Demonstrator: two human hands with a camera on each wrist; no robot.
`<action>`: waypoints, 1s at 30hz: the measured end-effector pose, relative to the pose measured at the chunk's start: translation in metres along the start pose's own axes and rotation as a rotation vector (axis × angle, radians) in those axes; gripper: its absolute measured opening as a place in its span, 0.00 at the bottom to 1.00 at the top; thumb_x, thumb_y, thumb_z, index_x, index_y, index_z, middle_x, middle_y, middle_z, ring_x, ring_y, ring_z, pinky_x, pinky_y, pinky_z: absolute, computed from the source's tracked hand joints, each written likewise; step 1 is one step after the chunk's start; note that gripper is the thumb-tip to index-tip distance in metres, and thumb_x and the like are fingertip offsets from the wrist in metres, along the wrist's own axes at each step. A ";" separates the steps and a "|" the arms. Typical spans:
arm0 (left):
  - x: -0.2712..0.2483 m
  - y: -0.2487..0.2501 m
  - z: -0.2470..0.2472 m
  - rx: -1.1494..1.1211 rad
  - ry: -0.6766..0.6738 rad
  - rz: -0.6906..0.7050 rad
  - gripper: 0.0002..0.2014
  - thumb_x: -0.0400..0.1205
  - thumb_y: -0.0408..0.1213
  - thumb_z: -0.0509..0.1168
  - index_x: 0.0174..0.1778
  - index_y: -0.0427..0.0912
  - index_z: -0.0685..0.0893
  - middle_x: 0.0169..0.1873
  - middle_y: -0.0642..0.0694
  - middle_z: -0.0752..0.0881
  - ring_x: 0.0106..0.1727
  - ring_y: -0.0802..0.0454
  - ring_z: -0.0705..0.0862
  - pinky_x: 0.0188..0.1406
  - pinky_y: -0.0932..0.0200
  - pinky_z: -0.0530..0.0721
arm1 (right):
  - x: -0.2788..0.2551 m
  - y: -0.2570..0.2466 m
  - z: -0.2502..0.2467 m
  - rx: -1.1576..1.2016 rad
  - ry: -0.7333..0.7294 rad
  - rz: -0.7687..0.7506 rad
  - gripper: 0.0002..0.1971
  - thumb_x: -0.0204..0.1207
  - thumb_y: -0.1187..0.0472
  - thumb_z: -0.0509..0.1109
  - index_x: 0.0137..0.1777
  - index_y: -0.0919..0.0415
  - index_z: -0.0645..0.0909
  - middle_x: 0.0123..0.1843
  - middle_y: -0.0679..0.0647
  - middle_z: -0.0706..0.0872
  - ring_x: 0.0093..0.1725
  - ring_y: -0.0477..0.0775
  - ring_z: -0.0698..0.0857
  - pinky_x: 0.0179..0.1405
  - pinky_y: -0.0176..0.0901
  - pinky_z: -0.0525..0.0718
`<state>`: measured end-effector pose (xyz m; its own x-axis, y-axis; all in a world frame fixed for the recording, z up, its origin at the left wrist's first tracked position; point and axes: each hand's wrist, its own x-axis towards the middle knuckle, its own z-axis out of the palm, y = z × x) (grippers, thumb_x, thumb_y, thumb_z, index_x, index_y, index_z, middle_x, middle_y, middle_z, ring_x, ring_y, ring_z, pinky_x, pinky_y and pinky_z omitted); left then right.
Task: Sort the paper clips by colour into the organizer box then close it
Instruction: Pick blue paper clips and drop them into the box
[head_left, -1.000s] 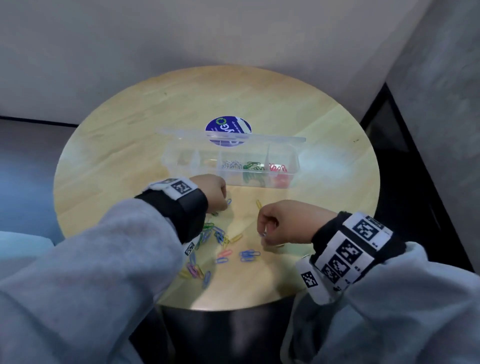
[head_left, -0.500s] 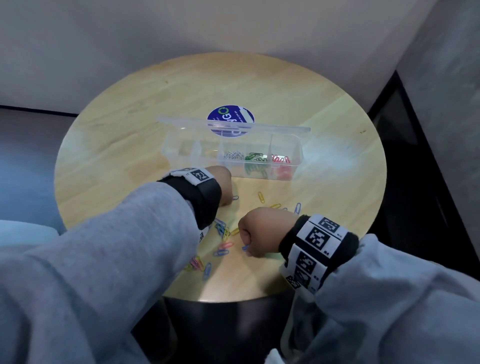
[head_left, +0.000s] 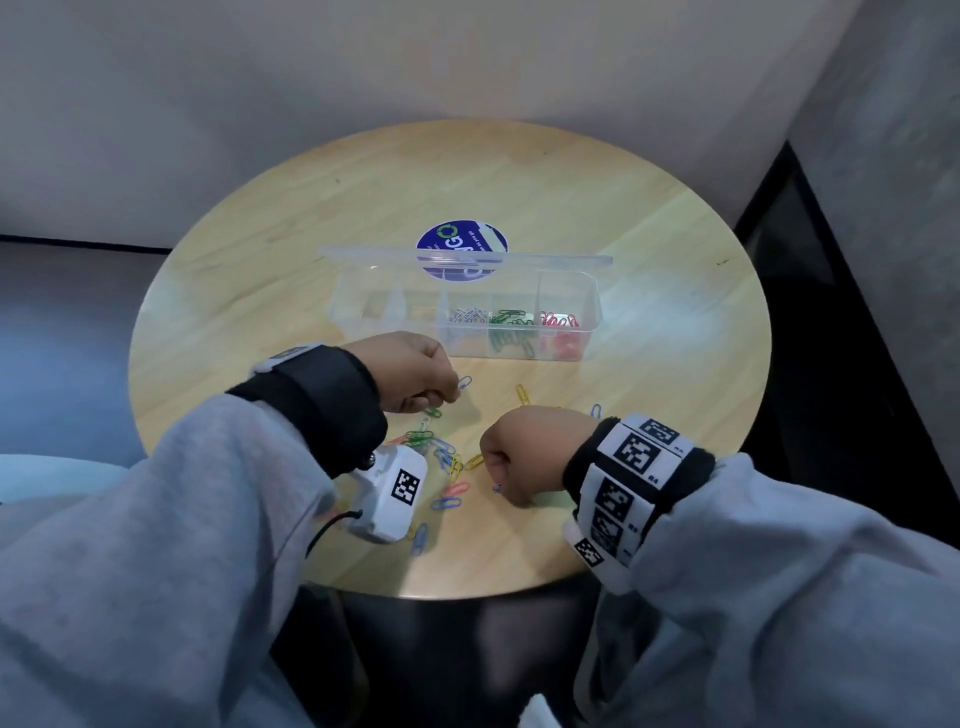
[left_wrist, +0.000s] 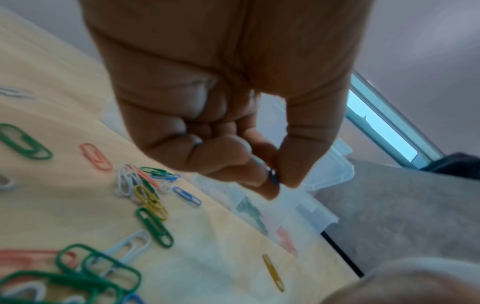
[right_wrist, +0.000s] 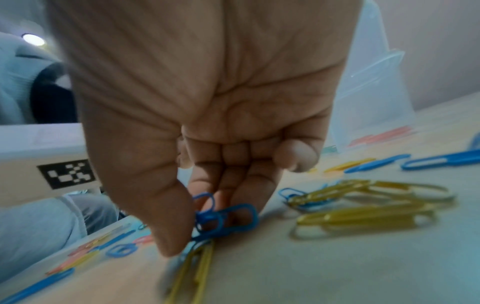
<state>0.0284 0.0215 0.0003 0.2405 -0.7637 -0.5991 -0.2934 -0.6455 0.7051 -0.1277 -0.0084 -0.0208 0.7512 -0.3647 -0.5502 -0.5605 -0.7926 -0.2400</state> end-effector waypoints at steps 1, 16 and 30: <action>-0.002 0.000 -0.001 -0.036 -0.001 0.013 0.14 0.76 0.20 0.64 0.30 0.42 0.73 0.27 0.44 0.80 0.21 0.60 0.76 0.18 0.73 0.72 | -0.001 0.003 -0.001 0.054 0.022 -0.010 0.04 0.69 0.65 0.69 0.41 0.56 0.81 0.43 0.53 0.85 0.42 0.55 0.81 0.33 0.41 0.76; -0.031 -0.007 0.019 0.604 -0.094 0.034 0.07 0.77 0.35 0.62 0.34 0.50 0.80 0.26 0.56 0.79 0.27 0.59 0.74 0.25 0.67 0.71 | -0.024 0.051 -0.025 1.552 0.159 0.106 0.12 0.78 0.76 0.57 0.37 0.65 0.76 0.30 0.57 0.77 0.23 0.47 0.83 0.21 0.31 0.82; -0.033 -0.018 0.041 1.165 -0.228 0.173 0.11 0.71 0.35 0.69 0.41 0.57 0.80 0.36 0.54 0.77 0.40 0.52 0.77 0.34 0.62 0.72 | -0.037 0.058 -0.038 1.583 0.292 0.173 0.08 0.74 0.76 0.61 0.39 0.65 0.74 0.34 0.55 0.72 0.28 0.48 0.71 0.20 0.28 0.75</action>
<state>-0.0120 0.0586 -0.0081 -0.0194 -0.7450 -0.6668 -0.9949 -0.0515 0.0866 -0.1747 -0.0595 0.0161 0.5778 -0.6135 -0.5383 -0.2806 0.4701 -0.8368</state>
